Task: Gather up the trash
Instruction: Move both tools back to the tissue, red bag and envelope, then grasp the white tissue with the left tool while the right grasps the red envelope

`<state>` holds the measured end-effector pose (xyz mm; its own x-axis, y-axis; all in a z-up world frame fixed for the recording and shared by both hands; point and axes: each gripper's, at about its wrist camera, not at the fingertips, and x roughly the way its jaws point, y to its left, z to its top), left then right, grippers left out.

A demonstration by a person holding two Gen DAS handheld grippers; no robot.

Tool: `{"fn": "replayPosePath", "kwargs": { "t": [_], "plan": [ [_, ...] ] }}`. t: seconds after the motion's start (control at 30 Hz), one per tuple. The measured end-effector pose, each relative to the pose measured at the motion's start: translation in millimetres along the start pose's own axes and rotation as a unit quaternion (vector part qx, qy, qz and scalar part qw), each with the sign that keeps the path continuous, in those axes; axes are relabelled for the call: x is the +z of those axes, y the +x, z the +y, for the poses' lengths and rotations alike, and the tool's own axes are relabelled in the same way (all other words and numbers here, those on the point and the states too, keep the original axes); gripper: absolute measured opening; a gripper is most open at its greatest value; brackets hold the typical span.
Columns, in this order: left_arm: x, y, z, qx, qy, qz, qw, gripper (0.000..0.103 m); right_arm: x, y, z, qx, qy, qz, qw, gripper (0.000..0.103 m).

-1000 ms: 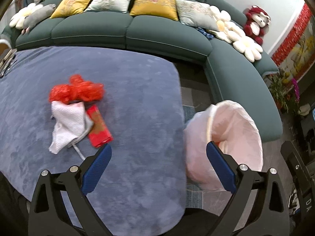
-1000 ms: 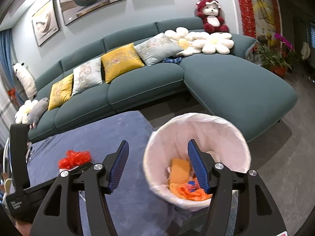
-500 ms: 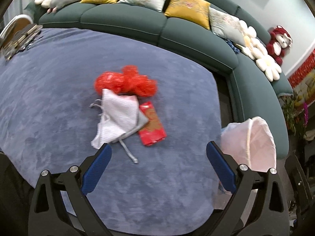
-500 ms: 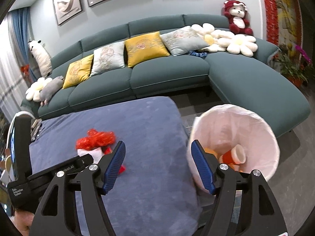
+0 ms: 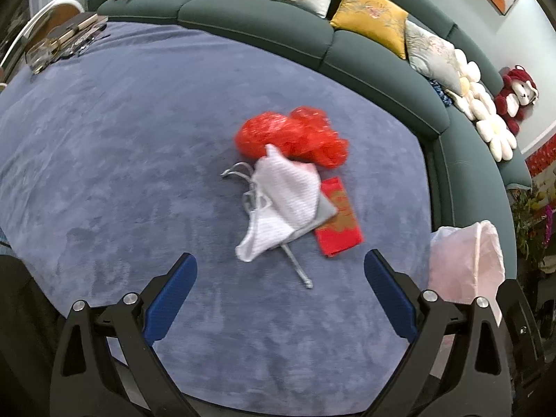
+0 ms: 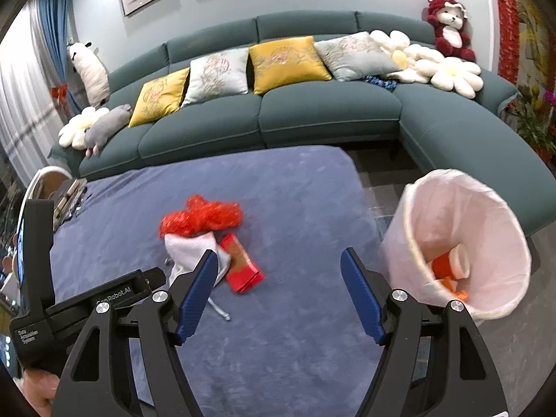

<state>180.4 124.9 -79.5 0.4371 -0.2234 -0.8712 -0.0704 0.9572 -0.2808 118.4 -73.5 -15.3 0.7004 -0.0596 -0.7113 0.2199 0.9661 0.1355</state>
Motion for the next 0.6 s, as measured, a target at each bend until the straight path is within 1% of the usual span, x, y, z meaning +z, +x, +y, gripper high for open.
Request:
{"fn": "replayPosePath", "kwargs": {
  "t": [0.13,0.47,0.6],
  "plan": [
    [0.1,8.5,12.8,0.004,-0.005,0.009,0.9999,0.092,-4.2,11.6,13.0,0.005,-0.009,0.013,1.0,0.07],
    [5.7,37.8,22.8,0.003,-0.006,0.034,0.9994,0.092,-14.7,47.2,31.6,0.006,-0.026,0.049,0.998,0.07],
    [9.4,55.4,23.3,0.006,-0.008,0.05,0.9987,0.088,-16.0,64.0,33.4,0.006,-0.026,0.063,0.998,0.07]
  ]
}}
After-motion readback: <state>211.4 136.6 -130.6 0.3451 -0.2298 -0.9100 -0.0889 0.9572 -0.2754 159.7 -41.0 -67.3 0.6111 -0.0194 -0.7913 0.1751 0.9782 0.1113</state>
